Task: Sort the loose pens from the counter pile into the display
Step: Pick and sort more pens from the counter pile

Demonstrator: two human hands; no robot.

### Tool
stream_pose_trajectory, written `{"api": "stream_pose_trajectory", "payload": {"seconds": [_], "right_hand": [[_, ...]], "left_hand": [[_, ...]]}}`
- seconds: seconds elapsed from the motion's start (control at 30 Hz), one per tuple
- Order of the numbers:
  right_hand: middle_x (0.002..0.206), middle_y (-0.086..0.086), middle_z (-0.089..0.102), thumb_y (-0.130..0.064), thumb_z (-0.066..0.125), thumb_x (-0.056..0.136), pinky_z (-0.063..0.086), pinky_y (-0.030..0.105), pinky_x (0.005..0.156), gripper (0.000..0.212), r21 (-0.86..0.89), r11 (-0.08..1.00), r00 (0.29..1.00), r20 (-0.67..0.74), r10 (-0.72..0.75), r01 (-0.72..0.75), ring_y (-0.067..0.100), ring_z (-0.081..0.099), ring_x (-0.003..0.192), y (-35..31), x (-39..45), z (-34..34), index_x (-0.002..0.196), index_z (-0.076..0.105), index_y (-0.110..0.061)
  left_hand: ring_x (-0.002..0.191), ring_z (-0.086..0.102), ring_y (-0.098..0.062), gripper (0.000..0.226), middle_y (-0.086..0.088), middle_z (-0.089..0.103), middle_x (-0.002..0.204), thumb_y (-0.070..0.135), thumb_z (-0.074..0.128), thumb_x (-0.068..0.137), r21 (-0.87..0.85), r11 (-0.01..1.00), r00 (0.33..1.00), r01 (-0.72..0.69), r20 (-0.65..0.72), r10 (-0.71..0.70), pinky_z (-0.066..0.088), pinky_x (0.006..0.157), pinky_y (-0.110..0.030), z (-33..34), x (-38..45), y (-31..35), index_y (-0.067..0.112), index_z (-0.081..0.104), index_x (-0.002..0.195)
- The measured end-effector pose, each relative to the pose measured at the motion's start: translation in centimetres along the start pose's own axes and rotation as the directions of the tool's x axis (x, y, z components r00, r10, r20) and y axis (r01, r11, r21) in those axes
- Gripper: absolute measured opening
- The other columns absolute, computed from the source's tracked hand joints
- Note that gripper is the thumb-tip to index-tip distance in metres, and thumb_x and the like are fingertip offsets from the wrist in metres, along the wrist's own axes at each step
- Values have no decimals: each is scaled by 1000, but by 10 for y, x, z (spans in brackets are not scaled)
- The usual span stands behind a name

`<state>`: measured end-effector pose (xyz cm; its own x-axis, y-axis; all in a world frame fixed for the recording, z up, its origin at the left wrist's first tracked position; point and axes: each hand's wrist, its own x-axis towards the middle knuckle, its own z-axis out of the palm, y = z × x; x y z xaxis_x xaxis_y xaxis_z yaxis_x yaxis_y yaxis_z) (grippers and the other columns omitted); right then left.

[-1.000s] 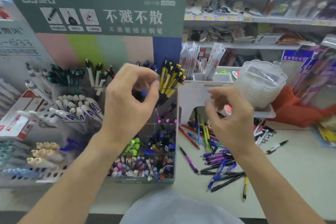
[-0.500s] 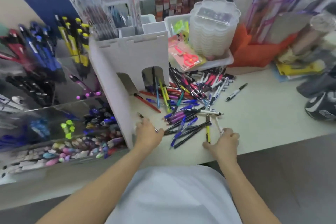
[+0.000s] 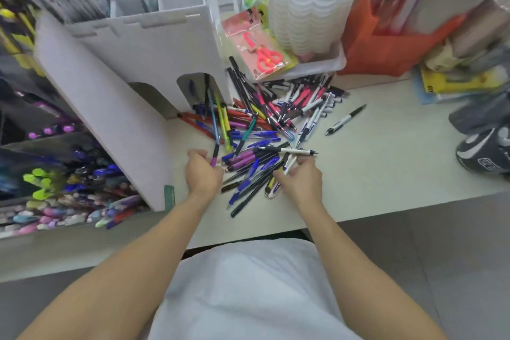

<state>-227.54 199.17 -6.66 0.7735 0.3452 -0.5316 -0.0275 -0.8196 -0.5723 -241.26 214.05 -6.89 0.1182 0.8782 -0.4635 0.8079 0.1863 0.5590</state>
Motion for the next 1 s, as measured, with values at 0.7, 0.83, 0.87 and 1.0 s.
{"api": "stream_pose_trajectory", "payload": {"seconds": [0.7,0.83,0.87,1.0], "right_hand": [[78,15,75,-47,77,74,58,56,83,46,317,929,910,411,47,-191,22,65,70,-14,-14,54,80,74,-2],[85,13,75,-31,67,96,58,49,88,27,375,887,874,483,59,-268,25,67,76,-31,-22,54,81,75,-10],[87,15,74,-32,64,98,58,46,85,30,381,871,849,524,74,-311,25,67,76,-34,-23,55,85,74,-6],[99,18,75,-37,51,105,60,39,82,44,310,900,808,584,74,-307,24,67,78,-43,-30,60,101,74,0]], "left_hand": [[80,59,-2,28,18,61,89,30,77,87,88,886,623,-456,742,247,41,65,-10,-28,-14,19,40,52,94],[85,65,-11,23,-2,69,94,26,79,86,-2,899,583,-438,761,285,55,78,-33,-30,-6,15,22,61,101],[86,66,-12,29,-6,70,96,24,82,82,-10,905,576,-425,768,279,56,80,-36,-32,-6,15,17,62,102],[85,68,-13,44,2,70,92,24,89,68,92,912,643,-400,737,208,58,78,-32,-35,-5,9,20,59,101]]}}
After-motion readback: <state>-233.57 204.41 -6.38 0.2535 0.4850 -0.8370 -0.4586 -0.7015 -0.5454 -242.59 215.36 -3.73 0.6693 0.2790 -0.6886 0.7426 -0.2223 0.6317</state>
